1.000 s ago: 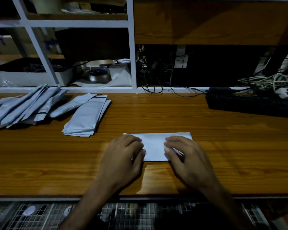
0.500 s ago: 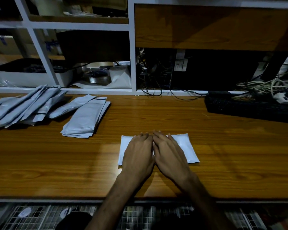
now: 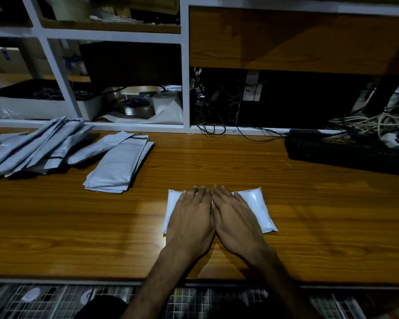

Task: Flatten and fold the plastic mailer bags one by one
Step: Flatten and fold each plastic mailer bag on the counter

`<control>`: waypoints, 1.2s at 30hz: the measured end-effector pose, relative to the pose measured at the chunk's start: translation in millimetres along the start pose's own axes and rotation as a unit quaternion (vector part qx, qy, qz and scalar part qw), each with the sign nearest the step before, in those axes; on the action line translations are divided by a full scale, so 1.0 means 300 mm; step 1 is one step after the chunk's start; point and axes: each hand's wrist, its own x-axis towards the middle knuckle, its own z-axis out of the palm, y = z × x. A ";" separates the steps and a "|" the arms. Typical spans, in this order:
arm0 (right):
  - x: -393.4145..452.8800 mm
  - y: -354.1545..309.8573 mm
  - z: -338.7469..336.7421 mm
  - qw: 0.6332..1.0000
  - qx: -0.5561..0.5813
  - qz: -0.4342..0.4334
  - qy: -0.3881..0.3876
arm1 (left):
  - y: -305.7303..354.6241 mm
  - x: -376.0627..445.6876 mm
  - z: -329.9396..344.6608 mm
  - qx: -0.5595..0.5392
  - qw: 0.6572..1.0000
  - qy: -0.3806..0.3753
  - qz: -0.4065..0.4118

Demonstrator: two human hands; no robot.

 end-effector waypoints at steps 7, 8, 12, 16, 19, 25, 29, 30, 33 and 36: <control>-0.005 -0.001 -0.002 1.000 -0.008 0.014 -0.008 | 0.013 0.000 -0.032 0.043 0.997 -0.051 -0.025; -0.004 -0.001 -0.003 1.000 -0.012 0.018 -0.014 | 0.012 0.001 -0.031 0.048 0.997 -0.055 -0.029; 0.001 0.001 -0.001 0.998 -0.041 0.029 -0.025 | 0.013 0.000 -0.035 0.061 0.995 -0.066 -0.041; 0.000 0.002 0.002 0.997 -0.054 0.041 -0.022 | 0.018 -0.003 -0.046 0.068 0.993 -0.079 -0.052; -0.002 -0.001 -0.003 0.996 -0.074 0.051 -0.029 | 0.020 -0.006 -0.050 0.081 0.990 -0.096 -0.062; -0.004 -0.003 -0.006 0.993 -0.078 0.084 -0.029 | 0.019 -0.007 -0.044 0.081 0.983 -0.120 -0.111; -0.011 -0.006 -0.016 0.992 -0.064 0.110 -0.029 | 0.023 -0.010 -0.031 0.056 0.980 -0.115 -0.156; -0.012 -0.006 -0.016 0.991 -0.059 0.116 -0.027 | 0.024 -0.011 -0.029 0.052 0.979 -0.111 -0.163; -0.016 -0.004 -0.017 0.990 -0.051 0.133 -0.027 | 0.025 -0.014 -0.023 0.050 0.977 -0.101 -0.179; -0.019 0.003 -0.013 0.988 -0.048 0.145 -0.022 | 0.025 -0.017 -0.030 0.042 0.977 -0.099 -0.186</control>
